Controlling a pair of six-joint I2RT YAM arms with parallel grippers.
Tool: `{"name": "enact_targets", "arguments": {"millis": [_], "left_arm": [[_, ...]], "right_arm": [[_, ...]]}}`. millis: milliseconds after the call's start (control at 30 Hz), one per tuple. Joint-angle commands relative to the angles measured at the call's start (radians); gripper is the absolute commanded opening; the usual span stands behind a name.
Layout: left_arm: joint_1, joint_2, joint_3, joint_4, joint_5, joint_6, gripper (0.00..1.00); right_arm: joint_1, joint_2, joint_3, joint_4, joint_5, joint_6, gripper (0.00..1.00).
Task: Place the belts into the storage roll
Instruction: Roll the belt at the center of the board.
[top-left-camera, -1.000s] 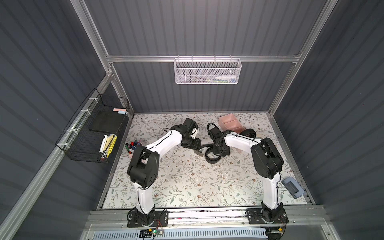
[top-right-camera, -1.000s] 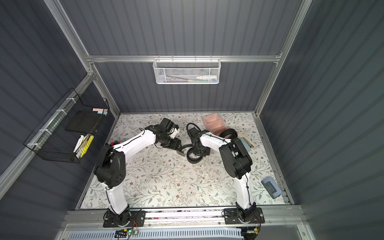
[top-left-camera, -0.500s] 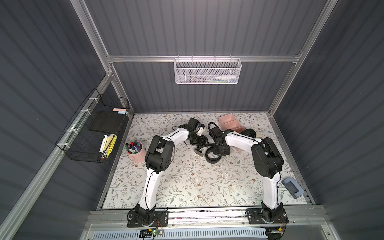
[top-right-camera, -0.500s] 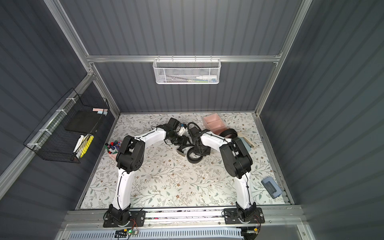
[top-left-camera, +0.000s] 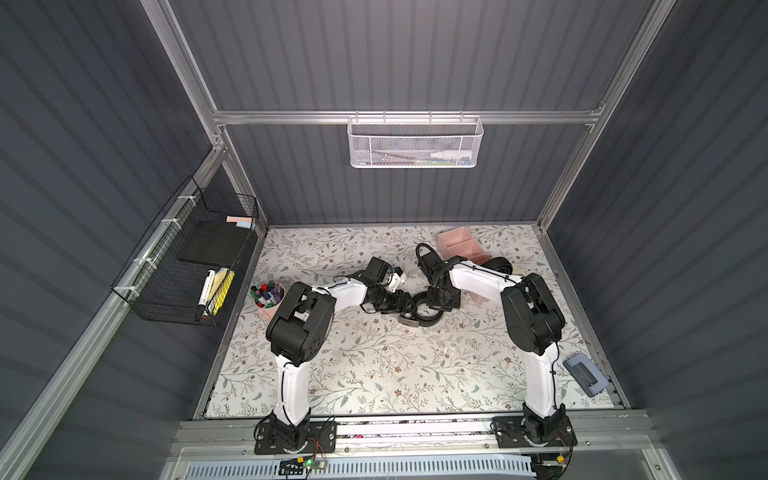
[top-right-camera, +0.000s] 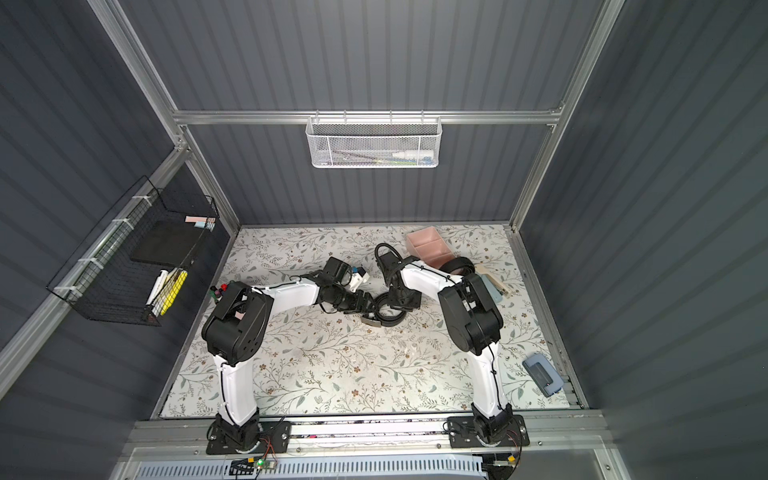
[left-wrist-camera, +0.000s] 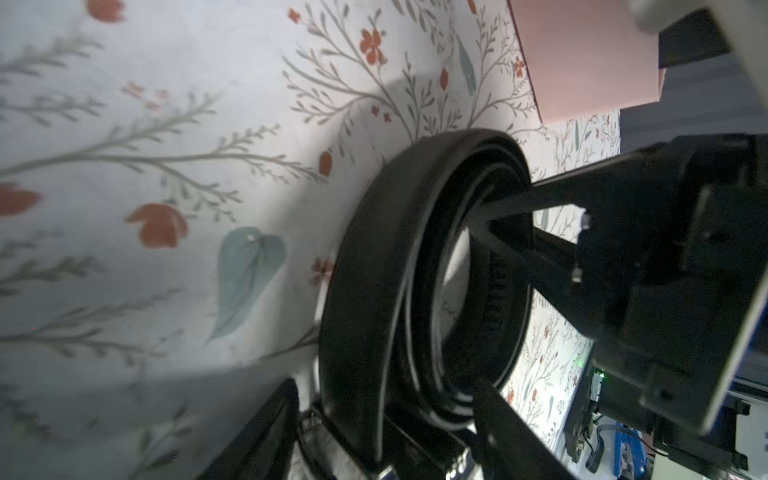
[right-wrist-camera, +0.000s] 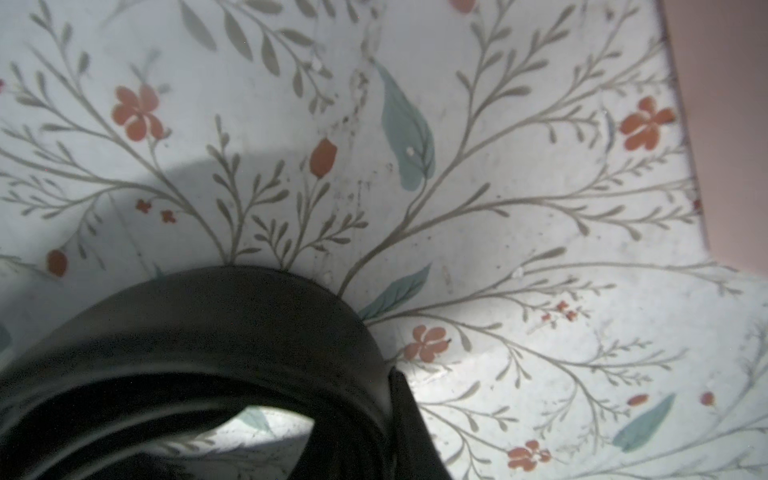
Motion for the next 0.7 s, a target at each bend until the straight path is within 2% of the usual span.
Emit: {"name": "enact_targets", "arguments": {"millis": [0, 233, 300, 367, 433, 667], "left_arm": [[-0.051, 0.000, -0.018, -0.001, -0.032, -0.049, 0.69], [-0.096, 0.049, 0.038, -0.103, -0.153, -0.054, 0.66], [-0.102, 0.059, 0.102, -0.190, -0.230, -0.036, 0.62], [-0.107, 0.072, 0.135, -0.261, -0.297, -0.019, 0.52], [-0.117, 0.088, 0.174, -0.337, -0.358, 0.003, 0.46], [-0.150, 0.111, 0.208, -0.450, -0.494, 0.038, 0.39]], "right_arm": [[-0.013, 0.072, -0.030, 0.042, -0.011, 0.041, 0.16], [-0.004, 0.050, -0.050, 0.044, -0.014, 0.052, 0.16], [-0.004, 0.041, -0.063, 0.050, -0.021, 0.060, 0.16], [-0.004, 0.031, -0.080, 0.061, -0.030, 0.069, 0.16], [-0.004, 0.018, -0.100, 0.079, -0.041, 0.079, 0.18], [-0.023, -0.057, -0.181, 0.169, -0.121, 0.081, 0.32]]}}
